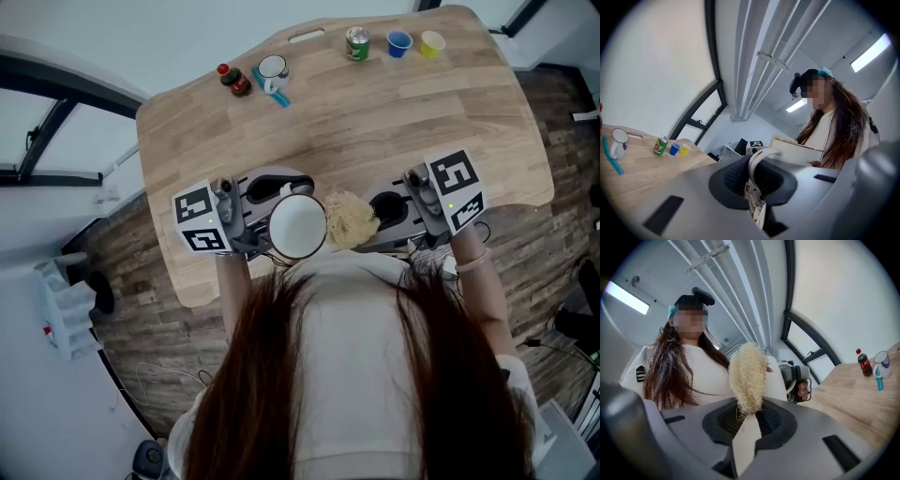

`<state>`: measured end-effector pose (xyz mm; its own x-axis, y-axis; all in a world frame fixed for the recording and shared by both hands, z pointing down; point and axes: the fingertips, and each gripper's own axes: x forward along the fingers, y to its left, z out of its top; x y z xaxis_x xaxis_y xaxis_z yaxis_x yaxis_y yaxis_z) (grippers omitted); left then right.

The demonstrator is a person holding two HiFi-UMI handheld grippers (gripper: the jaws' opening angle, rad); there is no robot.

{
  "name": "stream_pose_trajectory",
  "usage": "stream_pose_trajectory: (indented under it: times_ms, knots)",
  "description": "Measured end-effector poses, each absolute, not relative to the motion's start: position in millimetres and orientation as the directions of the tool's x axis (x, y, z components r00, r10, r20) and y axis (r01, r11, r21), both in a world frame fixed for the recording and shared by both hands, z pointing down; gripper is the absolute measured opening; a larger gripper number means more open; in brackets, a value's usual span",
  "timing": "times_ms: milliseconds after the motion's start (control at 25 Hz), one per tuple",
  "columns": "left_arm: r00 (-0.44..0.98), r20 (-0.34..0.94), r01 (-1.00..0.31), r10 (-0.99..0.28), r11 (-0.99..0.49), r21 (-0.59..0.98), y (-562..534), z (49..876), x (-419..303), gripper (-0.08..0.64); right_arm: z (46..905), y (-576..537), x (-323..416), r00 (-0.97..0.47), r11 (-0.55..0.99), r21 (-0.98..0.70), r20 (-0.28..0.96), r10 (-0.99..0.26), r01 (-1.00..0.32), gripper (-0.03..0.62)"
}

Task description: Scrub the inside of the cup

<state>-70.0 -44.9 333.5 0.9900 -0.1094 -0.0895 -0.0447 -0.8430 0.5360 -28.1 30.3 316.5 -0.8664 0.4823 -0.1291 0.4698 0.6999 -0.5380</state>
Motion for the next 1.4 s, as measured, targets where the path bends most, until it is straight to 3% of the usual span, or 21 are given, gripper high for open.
stream_pose_trajectory:
  times_ms: [1400]
  knots:
    - [0.983, -0.142, 0.174, 0.115, -0.828, 0.533, -17, 324, -48, 0.023, 317, 41, -24, -0.775, 0.558, -0.586, -0.207, 0.597, 0.587, 0.073]
